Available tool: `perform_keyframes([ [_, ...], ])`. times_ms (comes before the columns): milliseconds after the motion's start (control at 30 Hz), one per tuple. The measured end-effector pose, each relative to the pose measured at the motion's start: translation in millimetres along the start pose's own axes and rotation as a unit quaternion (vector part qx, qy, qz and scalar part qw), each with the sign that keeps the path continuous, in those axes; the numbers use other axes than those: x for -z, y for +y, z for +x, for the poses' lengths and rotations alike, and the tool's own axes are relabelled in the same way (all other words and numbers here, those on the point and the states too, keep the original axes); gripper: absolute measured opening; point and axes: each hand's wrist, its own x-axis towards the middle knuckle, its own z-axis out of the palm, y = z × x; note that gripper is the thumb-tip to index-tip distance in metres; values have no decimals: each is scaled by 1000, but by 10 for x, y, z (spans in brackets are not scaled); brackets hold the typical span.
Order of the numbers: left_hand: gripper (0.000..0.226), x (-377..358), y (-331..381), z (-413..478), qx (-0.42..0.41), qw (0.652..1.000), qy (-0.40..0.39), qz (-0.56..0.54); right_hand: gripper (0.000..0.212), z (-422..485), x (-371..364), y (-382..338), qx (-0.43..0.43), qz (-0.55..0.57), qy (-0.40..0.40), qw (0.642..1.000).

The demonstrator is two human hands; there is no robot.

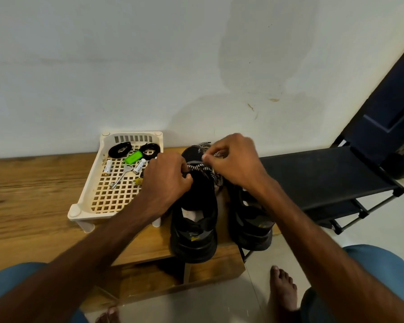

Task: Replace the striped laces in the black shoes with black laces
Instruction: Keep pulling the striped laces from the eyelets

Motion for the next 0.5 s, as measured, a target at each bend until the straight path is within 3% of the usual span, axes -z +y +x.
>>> perform_keyframes([
  [133,11,5,-6,-3,5,1000,-4,1,8,26,245,75,-24,119,164,979],
  [233,10,5,-18,-9,12,1000,-10,14,11,21,265,140,-52,163,214,962],
  [300,17,-2,-33,-28,15,1000,0,27,16,11,224,176,-59,132,178,973],
  [400,36,-46,2,-53,-14,997,39,67,40,-50,106,172,-62,32,4,998],
  [500,34,-111,108,-27,-40,991,26,122,44,-111,-13,94,-25,-31,-81,996],
])
